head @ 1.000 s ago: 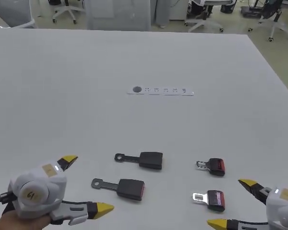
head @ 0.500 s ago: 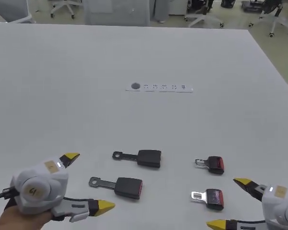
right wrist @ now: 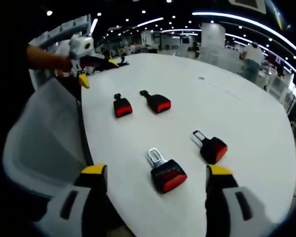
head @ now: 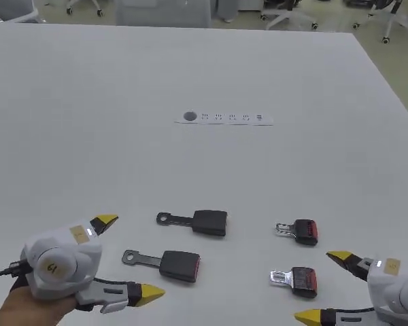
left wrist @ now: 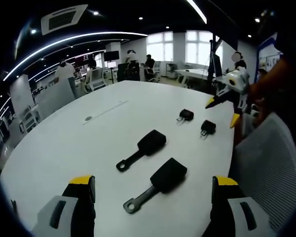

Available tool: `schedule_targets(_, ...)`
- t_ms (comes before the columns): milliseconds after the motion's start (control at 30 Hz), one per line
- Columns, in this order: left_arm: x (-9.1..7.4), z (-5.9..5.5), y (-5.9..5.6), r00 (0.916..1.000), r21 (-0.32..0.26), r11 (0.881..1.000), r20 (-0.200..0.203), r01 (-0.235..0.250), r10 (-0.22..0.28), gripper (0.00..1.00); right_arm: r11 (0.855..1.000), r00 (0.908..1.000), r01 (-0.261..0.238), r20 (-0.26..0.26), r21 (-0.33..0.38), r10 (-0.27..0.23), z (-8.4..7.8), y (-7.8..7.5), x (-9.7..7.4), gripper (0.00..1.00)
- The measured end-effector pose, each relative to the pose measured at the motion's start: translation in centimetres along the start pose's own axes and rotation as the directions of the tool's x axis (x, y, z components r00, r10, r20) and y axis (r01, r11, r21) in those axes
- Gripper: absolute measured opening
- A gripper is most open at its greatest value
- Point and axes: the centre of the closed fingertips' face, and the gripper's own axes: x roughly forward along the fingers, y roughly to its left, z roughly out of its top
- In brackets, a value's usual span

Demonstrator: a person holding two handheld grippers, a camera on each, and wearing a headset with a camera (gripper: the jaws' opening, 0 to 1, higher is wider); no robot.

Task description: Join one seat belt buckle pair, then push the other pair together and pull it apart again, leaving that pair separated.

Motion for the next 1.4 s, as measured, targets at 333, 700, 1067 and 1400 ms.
schedule_targets(333, 1.1, -0.3, -0.1, 0.9990, 0.019, 0.999, -0.024, 0.038, -0.037, 0.98, 0.999, 0.9991, -0.034, -0.026, -0.008, 0.034, -0.4, -0.2, 0.6, 0.81)
schedule_targets(700, 2.1, -0.2, -0.4, 0.9971, 0.029, 0.997, -0.038, 0.067, -0.065, 0.97, 0.999, 0.9984, -0.048, -0.029, 0.003, 0.048, -0.1, -0.6, 1.0, 0.81)
schedule_targets(1067, 2.7, -0.6, -0.3, 0.9942, 0.052, 0.994, -0.062, 0.091, -0.088, 0.95, 0.996, 0.9948, -0.082, -0.063, -0.028, 0.080, -0.5, -0.7, 1.3, 0.80)
schedule_targets(1400, 3.5, -1.6, -0.4, 0.9849, 0.096, 0.985, -0.110, 0.145, -0.134, 0.89, 0.991, 0.9874, -0.127, -0.102, -0.050, 0.121, -1.0, -0.7, 2.0, 0.79)
